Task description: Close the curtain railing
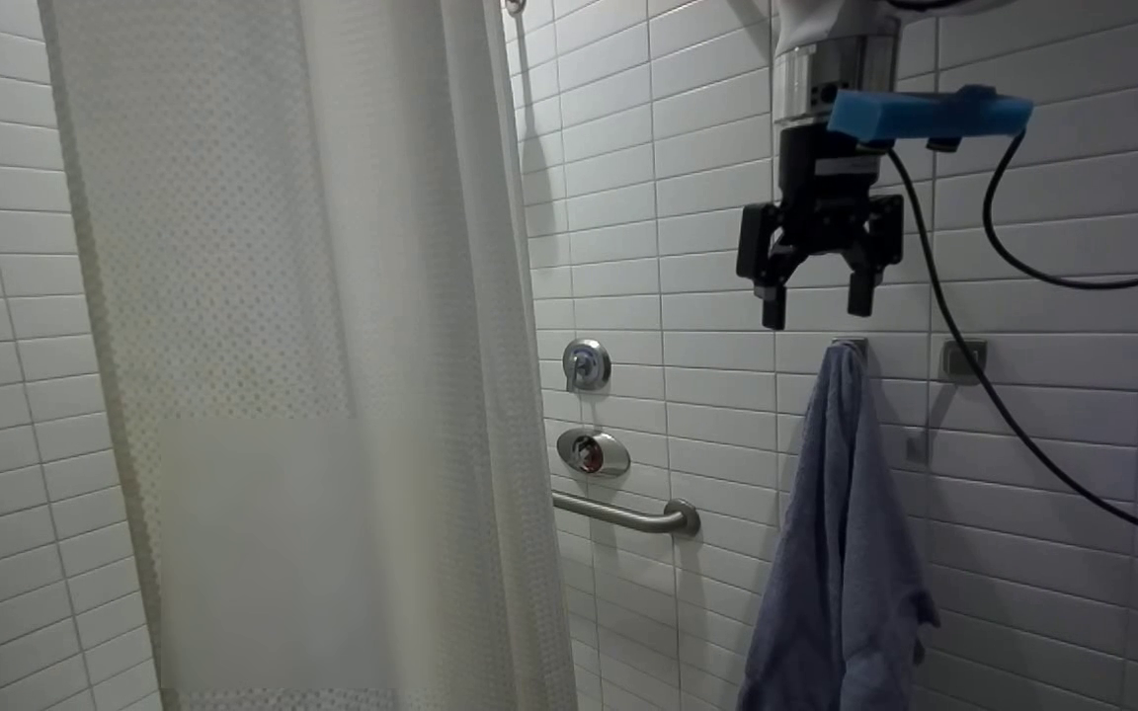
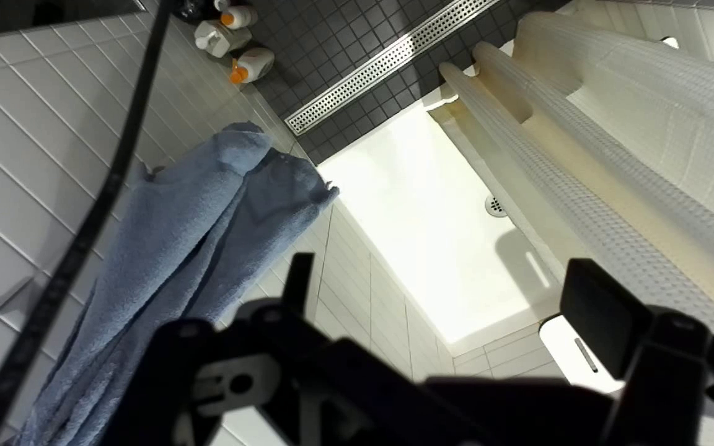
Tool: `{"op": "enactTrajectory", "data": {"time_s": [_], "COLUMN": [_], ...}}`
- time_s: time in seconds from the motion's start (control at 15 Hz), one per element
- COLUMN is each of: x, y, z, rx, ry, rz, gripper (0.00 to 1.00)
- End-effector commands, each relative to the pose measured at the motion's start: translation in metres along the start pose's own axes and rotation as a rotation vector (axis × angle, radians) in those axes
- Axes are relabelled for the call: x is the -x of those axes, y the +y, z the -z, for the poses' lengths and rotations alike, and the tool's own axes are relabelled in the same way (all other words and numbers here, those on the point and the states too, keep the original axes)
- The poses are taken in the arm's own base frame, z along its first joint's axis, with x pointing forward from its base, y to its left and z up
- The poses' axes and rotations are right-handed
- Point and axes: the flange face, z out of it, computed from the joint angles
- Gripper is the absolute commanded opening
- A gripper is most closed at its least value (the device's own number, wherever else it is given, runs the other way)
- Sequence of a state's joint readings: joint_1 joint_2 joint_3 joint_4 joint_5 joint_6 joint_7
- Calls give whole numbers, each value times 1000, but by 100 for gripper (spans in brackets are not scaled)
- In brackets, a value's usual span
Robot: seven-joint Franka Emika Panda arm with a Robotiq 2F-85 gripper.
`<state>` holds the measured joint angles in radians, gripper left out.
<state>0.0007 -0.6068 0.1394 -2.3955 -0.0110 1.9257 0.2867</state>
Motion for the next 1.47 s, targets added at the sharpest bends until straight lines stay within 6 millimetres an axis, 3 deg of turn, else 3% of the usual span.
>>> {"op": "enactTrajectory", "data": {"time_s": [0.0,1.07,1.4], "x": [0,0,-7], "y": [0,0,-21], "z": [0,0,6], "rx": [0,0,5], "ry": [-1,-1,54], "rz": [0,0,64], "gripper": [100,100,100]}}
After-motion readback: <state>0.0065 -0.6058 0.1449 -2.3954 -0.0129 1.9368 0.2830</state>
